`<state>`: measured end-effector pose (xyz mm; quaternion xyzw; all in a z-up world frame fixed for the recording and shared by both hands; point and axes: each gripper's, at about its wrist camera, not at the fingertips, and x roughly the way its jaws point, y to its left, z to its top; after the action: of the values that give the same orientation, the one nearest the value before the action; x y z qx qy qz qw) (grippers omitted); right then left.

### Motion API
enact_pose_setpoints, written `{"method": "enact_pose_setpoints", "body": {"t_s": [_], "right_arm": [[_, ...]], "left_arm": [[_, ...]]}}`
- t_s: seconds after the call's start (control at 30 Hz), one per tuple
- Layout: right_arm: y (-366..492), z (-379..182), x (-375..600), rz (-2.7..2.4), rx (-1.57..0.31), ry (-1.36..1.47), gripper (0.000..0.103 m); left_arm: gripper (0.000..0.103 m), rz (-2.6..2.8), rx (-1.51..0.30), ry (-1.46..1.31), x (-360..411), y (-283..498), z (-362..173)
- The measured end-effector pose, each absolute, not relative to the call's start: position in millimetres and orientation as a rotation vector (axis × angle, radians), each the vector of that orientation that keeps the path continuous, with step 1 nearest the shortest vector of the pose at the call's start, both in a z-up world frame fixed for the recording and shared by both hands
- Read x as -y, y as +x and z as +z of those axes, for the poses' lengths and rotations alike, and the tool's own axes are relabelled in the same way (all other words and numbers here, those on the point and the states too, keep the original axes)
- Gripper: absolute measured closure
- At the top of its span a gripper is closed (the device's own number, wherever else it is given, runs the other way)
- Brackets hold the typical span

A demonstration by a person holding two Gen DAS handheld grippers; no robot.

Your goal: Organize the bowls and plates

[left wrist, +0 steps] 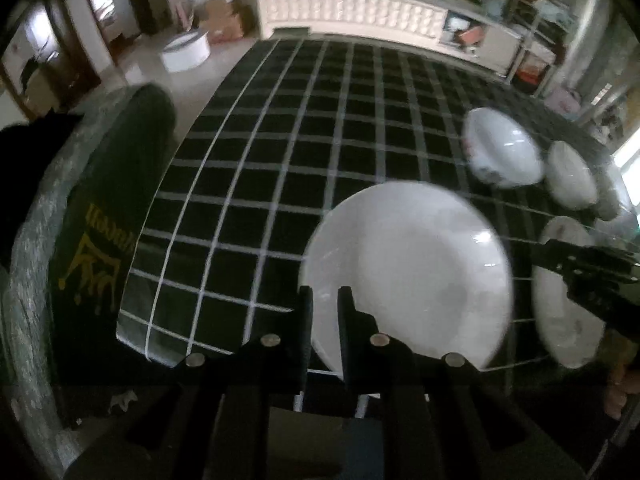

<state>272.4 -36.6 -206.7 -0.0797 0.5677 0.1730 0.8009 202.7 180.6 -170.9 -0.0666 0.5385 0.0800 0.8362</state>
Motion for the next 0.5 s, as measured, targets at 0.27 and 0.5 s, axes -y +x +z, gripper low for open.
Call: {"method": "enact_pose_setpoints", "body": {"t_s": [0.27,0.5], "right_arm": [[259,-179,113,0.271,-1.171,-0.132,0.075],[254,-176,179,0.162,-1.157,-0.127,0.074]], "left_arm": [[0.092,-0.044,-1.144,-0.101,-89,232,-155],[0.092,-0.155,-1.202,-0.045,-21,252,-180]]}}
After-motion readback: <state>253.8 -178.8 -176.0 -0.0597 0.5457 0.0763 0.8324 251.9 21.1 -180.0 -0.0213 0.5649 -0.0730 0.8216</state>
